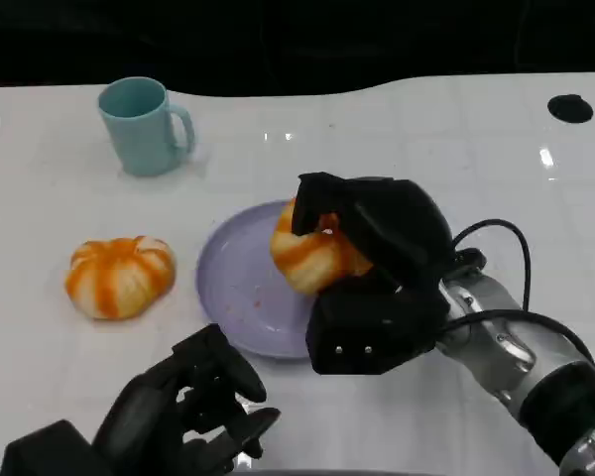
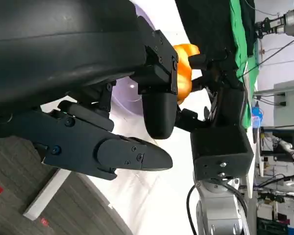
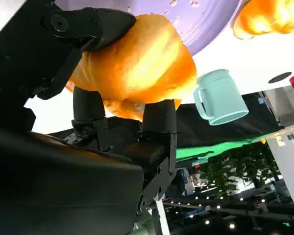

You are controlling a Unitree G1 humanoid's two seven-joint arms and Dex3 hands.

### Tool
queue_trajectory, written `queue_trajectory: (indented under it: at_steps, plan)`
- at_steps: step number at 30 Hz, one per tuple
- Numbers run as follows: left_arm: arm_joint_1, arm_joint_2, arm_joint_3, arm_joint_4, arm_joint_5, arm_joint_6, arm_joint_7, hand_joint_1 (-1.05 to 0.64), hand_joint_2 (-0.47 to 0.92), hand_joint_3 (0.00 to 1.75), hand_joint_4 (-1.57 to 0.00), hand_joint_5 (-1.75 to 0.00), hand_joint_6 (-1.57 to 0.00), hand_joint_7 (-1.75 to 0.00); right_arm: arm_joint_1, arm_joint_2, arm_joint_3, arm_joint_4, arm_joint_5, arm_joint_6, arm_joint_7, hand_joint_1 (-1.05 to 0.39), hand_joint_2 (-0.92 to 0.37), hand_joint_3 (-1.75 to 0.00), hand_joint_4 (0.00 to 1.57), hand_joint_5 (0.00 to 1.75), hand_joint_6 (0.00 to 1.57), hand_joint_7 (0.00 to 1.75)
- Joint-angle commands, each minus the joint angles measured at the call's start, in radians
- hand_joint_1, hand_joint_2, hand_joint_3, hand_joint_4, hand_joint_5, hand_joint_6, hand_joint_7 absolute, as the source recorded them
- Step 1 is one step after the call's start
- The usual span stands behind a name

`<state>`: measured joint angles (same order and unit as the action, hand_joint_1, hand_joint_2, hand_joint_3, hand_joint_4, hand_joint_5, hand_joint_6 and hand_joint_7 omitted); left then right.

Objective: Grasp the bread from the table and place it into the plate.

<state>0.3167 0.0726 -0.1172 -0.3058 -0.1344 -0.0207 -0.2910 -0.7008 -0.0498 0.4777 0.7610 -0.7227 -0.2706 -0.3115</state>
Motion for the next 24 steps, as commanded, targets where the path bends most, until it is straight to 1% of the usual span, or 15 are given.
queue_trajectory:
  at_steps: [1, 2, 3, 5, 6, 11, 17, 20, 24]
  plan:
    - [0.004, 0.013, 0.000, -0.005, -0.003, -0.005, -0.002, -0.48, 0.92, 0.23, -0.62, -1.75, -0.40, -1.71, -0.014, -0.016, 0.007, -0.014, 0.049, 0.016, 0.163, -0.32, -0.74, -0.53, 0.39, 0.68, 0.49, 0.38]
    - [0.004, 0.013, 0.000, -0.005, -0.005, -0.005, -0.003, -0.48, 0.92, 0.23, -0.62, -1.75, -0.40, -1.71, -0.014, -0.027, 0.018, -0.025, 0.035, 0.024, 0.185, -0.38, -0.83, -0.38, 0.29, 0.56, 0.45, 0.23]
    - [0.005, 0.012, 0.000, -0.005, -0.006, -0.006, -0.003, -0.48, 0.92, 0.23, -0.62, -1.75, -0.40, -1.71, -0.010, -0.037, 0.025, -0.040, 0.027, 0.031, 0.209, -0.46, -0.88, -0.28, 0.17, 0.46, 0.38, 0.12]
    - [0.006, 0.012, 0.000, -0.006, -0.007, -0.009, -0.003, -0.48, 0.92, 0.22, -0.62, -1.75, -0.40, -1.71, 0.003, -0.053, 0.032, -0.079, 0.018, 0.050, 0.246, -0.55, -0.91, -0.24, 0.05, 0.40, 0.31, 0.04]
    - [0.007, 0.012, 0.000, -0.007, -0.008, -0.009, -0.003, -0.48, 0.92, 0.22, -0.62, -1.75, -0.40, -1.71, 0.009, -0.058, 0.033, -0.095, 0.018, 0.058, 0.258, -0.58, -0.92, -0.23, 0.03, 0.40, 0.29, 0.02]
    - [0.006, 0.011, -0.001, -0.009, -0.006, -0.003, 0.000, -0.49, 0.92, 0.22, -0.62, -1.75, -0.40, -1.70, 0.064, -0.098, 0.032, -0.230, 0.025, 0.093, 0.335, -0.68, -0.92, -0.25, 0.00, 0.37, 0.27, 0.01]
    - [0.004, 0.010, -0.004, -0.009, -0.005, -0.002, 0.001, -0.49, 0.92, 0.22, -0.63, -1.75, -0.42, -1.69, 0.144, -0.150, 0.005, -0.397, 0.050, 0.112, 0.414, -0.70, -0.92, -0.27, 0.00, 0.35, 0.27, 0.00]
    - [0.005, 0.009, -0.006, -0.013, -0.005, 0.005, 0.004, -0.49, 0.92, 0.22, -0.63, -1.75, -0.42, -1.68, 0.186, -0.180, -0.019, -0.464, 0.071, 0.099, 0.430, -0.69, -0.92, -0.27, 0.00, 0.35, 0.27, 0.00]
    - [0.004, 0.007, -0.007, -0.013, -0.005, 0.005, 0.005, -0.49, 0.92, 0.22, -0.63, -1.75, -0.42, -1.68, 0.257, -0.224, -0.067, -0.562, 0.131, 0.054, 0.443, -0.65, -0.92, -0.23, 0.00, 0.45, 0.29, 0.01]
